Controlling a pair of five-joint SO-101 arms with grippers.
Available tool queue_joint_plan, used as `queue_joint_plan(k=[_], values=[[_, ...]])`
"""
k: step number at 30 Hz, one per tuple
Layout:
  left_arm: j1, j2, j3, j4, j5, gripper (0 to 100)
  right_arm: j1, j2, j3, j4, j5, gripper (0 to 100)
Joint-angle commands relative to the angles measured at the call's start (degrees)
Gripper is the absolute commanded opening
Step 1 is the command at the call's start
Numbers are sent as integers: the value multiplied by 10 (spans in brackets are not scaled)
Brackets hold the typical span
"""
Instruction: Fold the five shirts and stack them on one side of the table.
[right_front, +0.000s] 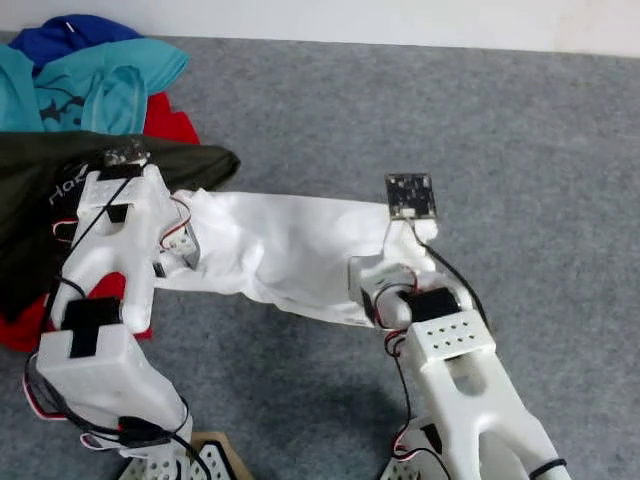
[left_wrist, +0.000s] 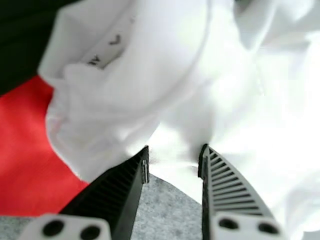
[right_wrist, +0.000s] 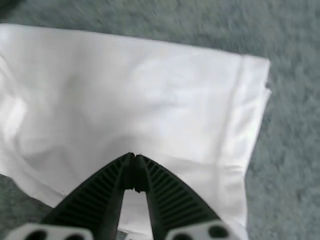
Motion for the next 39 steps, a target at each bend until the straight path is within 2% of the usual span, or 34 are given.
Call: queue_joint_plan(k=[1,7,11,15,19,22,24,28,39], values=[[-37,12,-13,-9,-8,181,20,-13,-1,1,3,13],[-82,32,-11,-8,-11,181,29,-13,51,7,44,13],[-100,29,-15,-9,-11,181,-2,-19,93,73,91,12],[-100,29,-17,-9,-11,184,5,-19,104,84,126,11],[-98,29,-22,-5,-11,184,36,-20,91,90,125,12],[-95,29,-22,-9,-11,184,91,-29,35,80,105,18],[-95,29,-22,-9,-11,184,116,-32,-4,80,82,76],[-95,29,-21,-10,-11,184,120,-9,-38,80,69,241],[-89,32,-20,-10,-11,184,124,161,-47,-2,69,249]])
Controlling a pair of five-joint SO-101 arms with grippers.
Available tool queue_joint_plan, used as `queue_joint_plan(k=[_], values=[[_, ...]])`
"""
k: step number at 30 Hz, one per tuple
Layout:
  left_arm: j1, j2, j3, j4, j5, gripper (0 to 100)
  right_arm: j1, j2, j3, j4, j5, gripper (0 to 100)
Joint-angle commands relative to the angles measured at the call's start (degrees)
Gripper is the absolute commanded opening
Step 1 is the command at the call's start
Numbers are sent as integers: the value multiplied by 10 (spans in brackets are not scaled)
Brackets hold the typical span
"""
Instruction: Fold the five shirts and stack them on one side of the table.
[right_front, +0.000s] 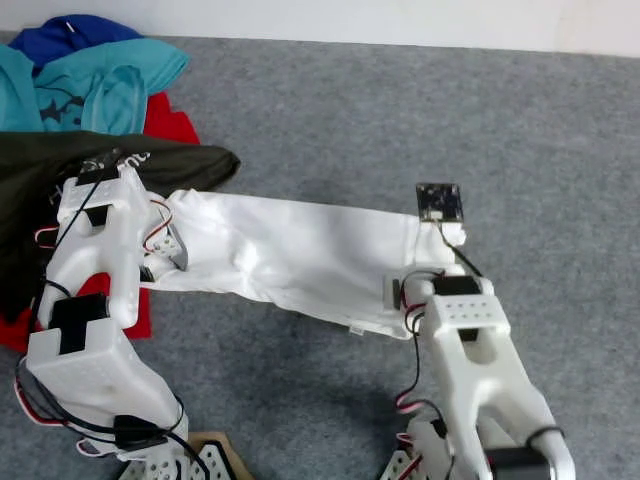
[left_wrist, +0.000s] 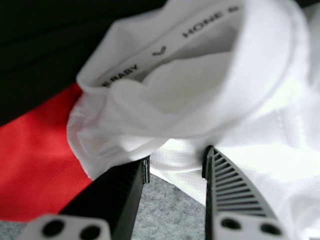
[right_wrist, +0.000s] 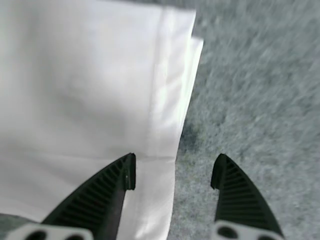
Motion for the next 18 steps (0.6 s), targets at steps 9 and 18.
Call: queue_joint_plan(k=[9,18], values=[[-20,4,-9,-7,-4,184,4,173,-128,-40,-34,140],[-19,0,-14,-3,-2,186,-9,204,-165,-6,-34,8]])
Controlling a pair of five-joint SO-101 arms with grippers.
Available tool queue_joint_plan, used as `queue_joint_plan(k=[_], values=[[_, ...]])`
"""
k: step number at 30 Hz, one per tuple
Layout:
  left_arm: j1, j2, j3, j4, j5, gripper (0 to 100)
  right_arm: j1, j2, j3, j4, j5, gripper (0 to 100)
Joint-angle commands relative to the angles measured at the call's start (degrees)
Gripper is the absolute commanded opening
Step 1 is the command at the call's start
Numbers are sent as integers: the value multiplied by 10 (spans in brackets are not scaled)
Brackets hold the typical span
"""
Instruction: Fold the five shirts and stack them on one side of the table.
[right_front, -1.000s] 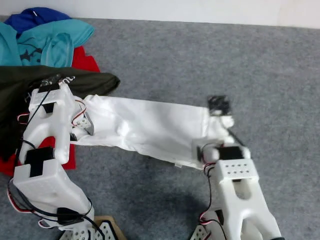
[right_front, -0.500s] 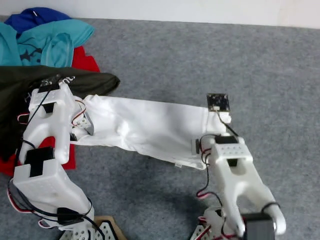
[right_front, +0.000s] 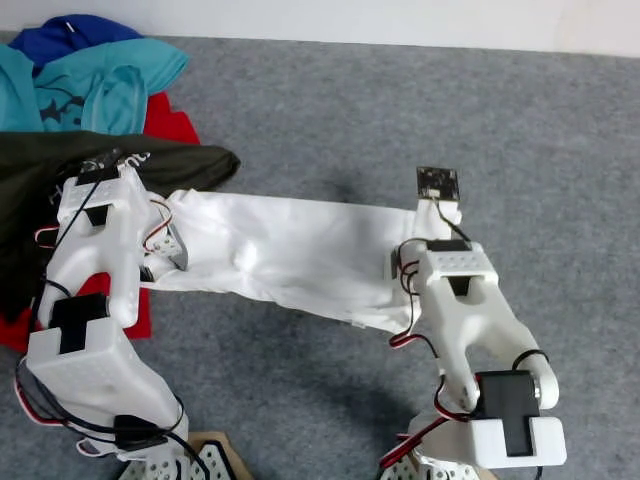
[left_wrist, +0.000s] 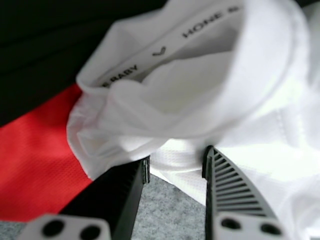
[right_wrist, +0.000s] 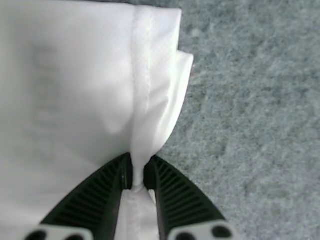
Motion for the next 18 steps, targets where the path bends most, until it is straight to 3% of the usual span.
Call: queue_joint_plan(k=[1,3,14,18], values=[[-18,-3,-14,-3,-2,186,-14,0,-21,7,-9,8],[-18,-3,-36,11,-2,186,-12,0,-21,7,-9,8],[-19,-3,-273,273,-2,186,19,-59,7,7,-12,8],[-37,-4,-302,285,-2,186,16,-112,37,6,-10,8]])
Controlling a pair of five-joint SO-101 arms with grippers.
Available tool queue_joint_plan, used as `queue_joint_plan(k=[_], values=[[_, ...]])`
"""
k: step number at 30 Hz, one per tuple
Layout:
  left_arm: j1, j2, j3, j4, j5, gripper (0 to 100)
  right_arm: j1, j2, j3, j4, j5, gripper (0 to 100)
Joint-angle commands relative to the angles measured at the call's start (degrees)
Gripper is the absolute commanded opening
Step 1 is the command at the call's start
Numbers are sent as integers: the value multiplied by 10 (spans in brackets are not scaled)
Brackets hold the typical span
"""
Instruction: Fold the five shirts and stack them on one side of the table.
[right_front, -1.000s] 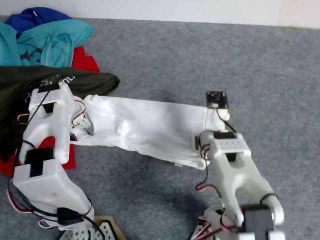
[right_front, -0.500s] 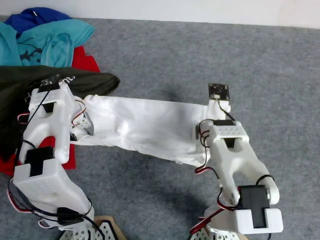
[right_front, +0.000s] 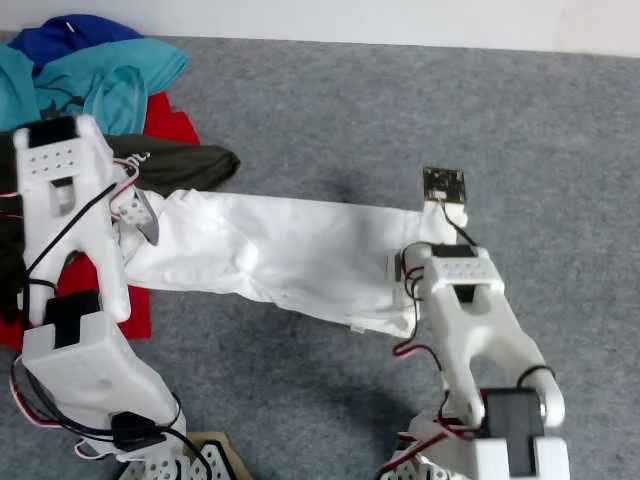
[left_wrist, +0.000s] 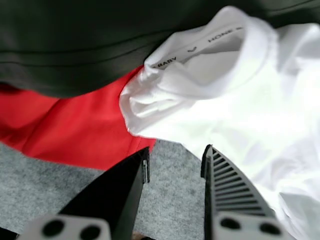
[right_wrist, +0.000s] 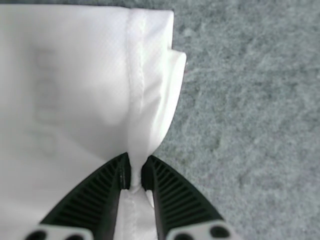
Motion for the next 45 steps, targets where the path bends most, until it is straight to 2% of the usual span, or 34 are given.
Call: queue_joint_plan(k=[1,5,9,11,17,22,28,31,42,45], values=[[-29,-7,-32,17,0,186,7,-63,4,3,-4,8],[-78,-3,-31,15,-1,201,4,-105,3,5,-4,8],[-152,0,-35,14,2,285,-25,-138,-1,15,-4,7],[-189,0,-33,0,3,309,-58,-145,-22,30,-4,7],[-274,11,-22,-47,4,296,-195,-147,-131,93,-5,7],[-309,57,-21,-76,4,297,-294,-124,-218,87,-5,7],[-323,130,-33,-93,1,298,-344,56,-394,85,-4,7],[-327,153,-33,-108,1,298,-371,167,-509,84,29,7],[-352,166,-32,-149,0,298,-476,508,-940,129,47,8],[-352,166,-30,-149,0,298,-495,604,-1029,132,112,9]])
